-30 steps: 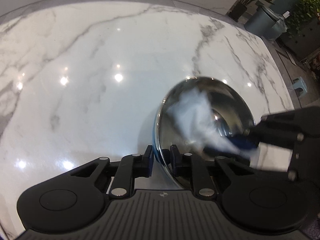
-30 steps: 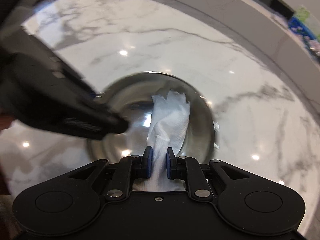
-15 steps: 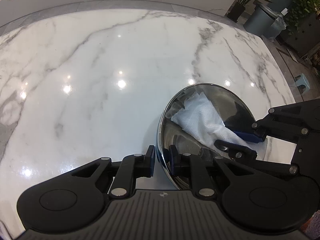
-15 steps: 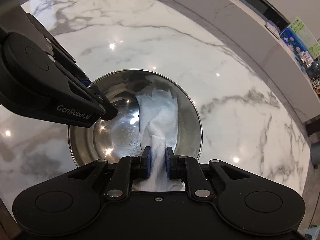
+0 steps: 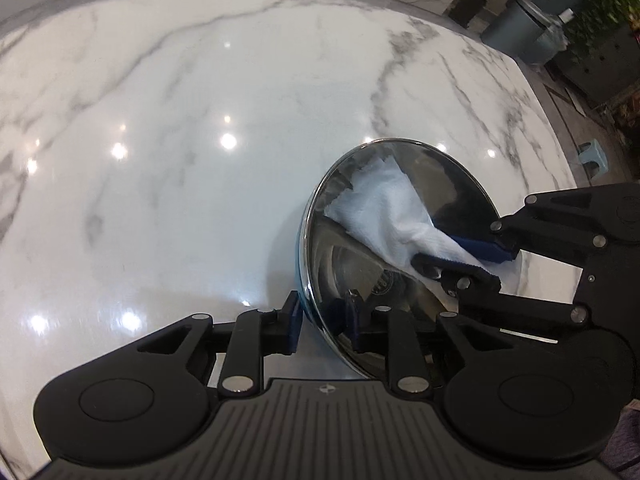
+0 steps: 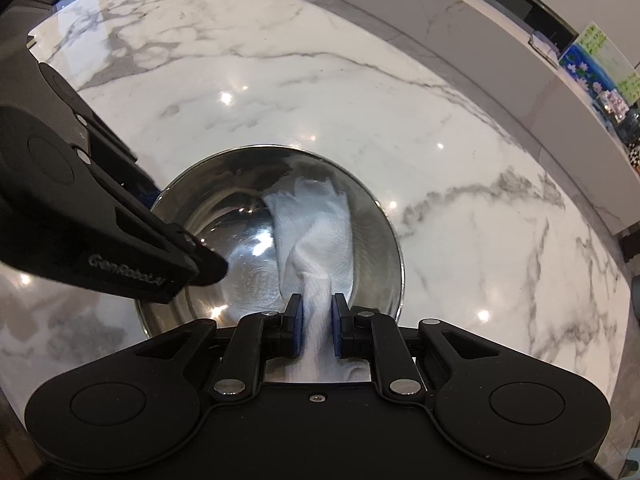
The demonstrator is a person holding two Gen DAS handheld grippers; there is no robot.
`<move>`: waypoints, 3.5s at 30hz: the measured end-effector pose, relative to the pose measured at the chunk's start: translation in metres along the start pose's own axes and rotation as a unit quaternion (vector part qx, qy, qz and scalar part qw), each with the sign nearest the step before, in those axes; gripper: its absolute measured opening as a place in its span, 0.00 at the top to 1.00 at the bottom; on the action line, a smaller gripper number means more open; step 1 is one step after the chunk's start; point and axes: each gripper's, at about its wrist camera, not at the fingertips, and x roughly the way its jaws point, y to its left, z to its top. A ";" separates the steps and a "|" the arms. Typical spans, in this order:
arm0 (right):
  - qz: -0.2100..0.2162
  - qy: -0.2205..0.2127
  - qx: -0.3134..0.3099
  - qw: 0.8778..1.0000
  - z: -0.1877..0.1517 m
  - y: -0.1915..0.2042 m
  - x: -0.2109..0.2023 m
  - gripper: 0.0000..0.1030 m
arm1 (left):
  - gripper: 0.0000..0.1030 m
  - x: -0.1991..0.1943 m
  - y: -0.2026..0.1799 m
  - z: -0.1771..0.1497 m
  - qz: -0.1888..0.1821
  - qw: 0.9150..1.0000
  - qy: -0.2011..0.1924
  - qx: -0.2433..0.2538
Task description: Clean bowl
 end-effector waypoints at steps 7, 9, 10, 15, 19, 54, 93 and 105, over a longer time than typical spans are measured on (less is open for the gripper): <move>0.026 -0.004 0.002 1.000 0.000 0.000 0.001 0.88 | 0.80 -0.001 0.000 0.000 0.004 1.000 -0.009 0.009; 0.012 -0.008 0.002 1.000 0.000 -0.001 0.002 0.88 | 0.80 -0.002 0.000 0.000 0.005 1.000 -0.009 0.011; 0.003 -0.011 0.001 1.000 0.000 -0.001 0.002 0.88 | 0.80 -0.002 0.001 -0.001 0.004 1.000 -0.010 0.011; -0.026 -0.034 0.012 0.999 0.001 -0.006 -0.006 0.88 | 0.82 -0.004 0.000 -0.001 0.006 1.000 -0.014 0.016; -0.045 -0.054 0.025 0.997 0.001 -0.011 -0.015 0.88 | 0.82 -0.005 0.000 0.000 0.009 1.000 -0.016 0.016; -0.007 -0.090 0.082 0.992 -0.013 -0.012 -0.038 0.89 | 0.80 -0.004 -0.012 -0.007 0.047 0.997 -0.057 0.026; -0.068 -0.104 0.232 0.965 -0.093 -0.042 -0.011 0.58 | 0.77 -0.010 -0.020 -0.022 0.066 0.994 -0.087 -0.002; -0.078 -0.092 0.242 0.963 -0.099 -0.036 -0.001 0.67 | 0.76 -0.006 -0.021 -0.026 0.066 0.994 -0.086 -0.010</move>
